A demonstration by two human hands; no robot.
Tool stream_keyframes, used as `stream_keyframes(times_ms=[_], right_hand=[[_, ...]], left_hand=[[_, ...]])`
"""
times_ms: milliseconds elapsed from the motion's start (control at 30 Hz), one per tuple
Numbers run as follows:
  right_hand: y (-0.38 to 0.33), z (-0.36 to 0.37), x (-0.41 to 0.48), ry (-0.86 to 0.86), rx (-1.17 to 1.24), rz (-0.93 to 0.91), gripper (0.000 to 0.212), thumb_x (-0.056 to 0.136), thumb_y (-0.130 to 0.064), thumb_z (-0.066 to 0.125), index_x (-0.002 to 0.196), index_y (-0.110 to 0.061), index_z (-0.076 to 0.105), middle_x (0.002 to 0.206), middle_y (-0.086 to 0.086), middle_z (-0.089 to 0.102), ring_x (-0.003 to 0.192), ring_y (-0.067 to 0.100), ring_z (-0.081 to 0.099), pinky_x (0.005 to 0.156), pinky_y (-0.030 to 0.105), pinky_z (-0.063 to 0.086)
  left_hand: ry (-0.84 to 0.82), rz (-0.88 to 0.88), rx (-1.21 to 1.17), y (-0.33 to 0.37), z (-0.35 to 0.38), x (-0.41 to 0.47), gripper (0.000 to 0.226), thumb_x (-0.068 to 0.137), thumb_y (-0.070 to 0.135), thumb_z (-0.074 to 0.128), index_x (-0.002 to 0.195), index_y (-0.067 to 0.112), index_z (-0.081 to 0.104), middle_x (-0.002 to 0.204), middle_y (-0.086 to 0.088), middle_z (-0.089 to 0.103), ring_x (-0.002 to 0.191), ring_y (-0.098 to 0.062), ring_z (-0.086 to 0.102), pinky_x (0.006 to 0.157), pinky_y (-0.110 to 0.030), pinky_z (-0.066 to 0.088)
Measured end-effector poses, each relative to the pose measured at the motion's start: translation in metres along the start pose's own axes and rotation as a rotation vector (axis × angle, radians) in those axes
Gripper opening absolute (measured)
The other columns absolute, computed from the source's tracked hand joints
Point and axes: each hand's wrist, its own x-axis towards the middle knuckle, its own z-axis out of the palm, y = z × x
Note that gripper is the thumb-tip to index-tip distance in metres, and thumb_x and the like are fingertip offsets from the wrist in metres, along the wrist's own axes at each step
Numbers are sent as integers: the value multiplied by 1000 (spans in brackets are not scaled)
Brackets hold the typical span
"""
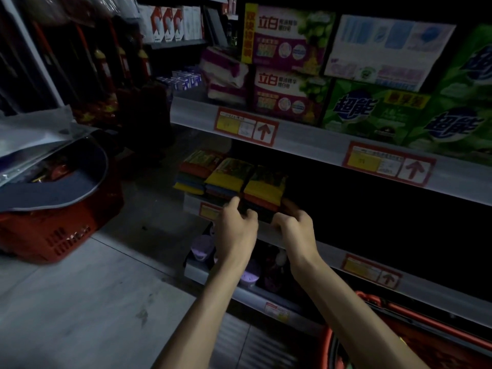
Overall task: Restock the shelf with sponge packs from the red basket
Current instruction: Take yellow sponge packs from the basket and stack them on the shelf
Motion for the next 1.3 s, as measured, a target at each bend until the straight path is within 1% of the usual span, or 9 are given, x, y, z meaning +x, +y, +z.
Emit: stream_keyframes(times_ms=[100,167,233,367,667,833,1000,1133,1300], right_hand=[[0,0,-1,-5,5,-6,18,87,-4,59,78,-15,49,61,-3,39,57,16,37,60,32,31],[2,0,1,5,16,-18,19,87,-4,59,77,-17,49,64,-2,42,60,16,40,62,32,33],[6,-1,3,27,38,-33,14,86,-6,60,83,-18,53,68,2,47,65,19,43,65,34,36],[13,-1,6,30,52,-52,14,86,-5,61,82,-18,55,70,5,49,67,21,45,68,37,39],[20,-1,11,6,6,-137,47,86,-11,62,132,-21,62,92,2,65,83,16,60,80,35,51],[22,-1,8,8,-26,-210,45,92,-15,69,137,-19,60,117,-6,67,107,8,64,96,30,53],[23,-2,11,20,-68,-270,51,91,-27,77,138,-16,61,125,-5,66,115,8,63,90,15,50],[20,-12,5,-24,-133,-293,60,90,-28,78,144,-15,55,131,-5,61,120,9,58,101,28,51],[17,-50,-11,-125,-272,-353,60,90,-29,78,143,-22,54,136,-6,60,116,4,60,101,26,52]], left_hand=[[30,-10,-28,4,-2,-2,58,100,30,54,155,22,38,123,-4,68,105,-27,68,88,-50,59],[31,-20,-56,4,-1,-2,55,102,23,55,155,20,39,100,12,63,96,-18,65,87,-43,58],[50,-9,-65,2,-1,-2,53,103,19,56,154,18,42,87,25,49,86,-10,60,83,-37,55],[90,9,-75,-2,-3,-2,46,102,14,55,148,17,49,84,24,48,73,6,52,63,-21,46],[58,33,-85,-4,-6,-4,33,100,14,59,132,21,59,89,14,60,75,2,58,63,-19,50],[7,30,-125,-5,-8,-8,30,98,26,66,127,29,58,100,10,63,84,3,59,67,-21,52],[-14,51,-168,-8,-15,-11,26,97,26,68,121,30,62,107,10,65,94,4,61,68,-14,49],[-20,91,-178,-7,-21,-18,25,97,19,68,120,29,63,116,11,64,106,-1,61,64,-3,46],[-80,114,-115,-4,-28,-41,32,97,20,69,126,30,63,124,11,63,113,-3,61,76,-11,47]])
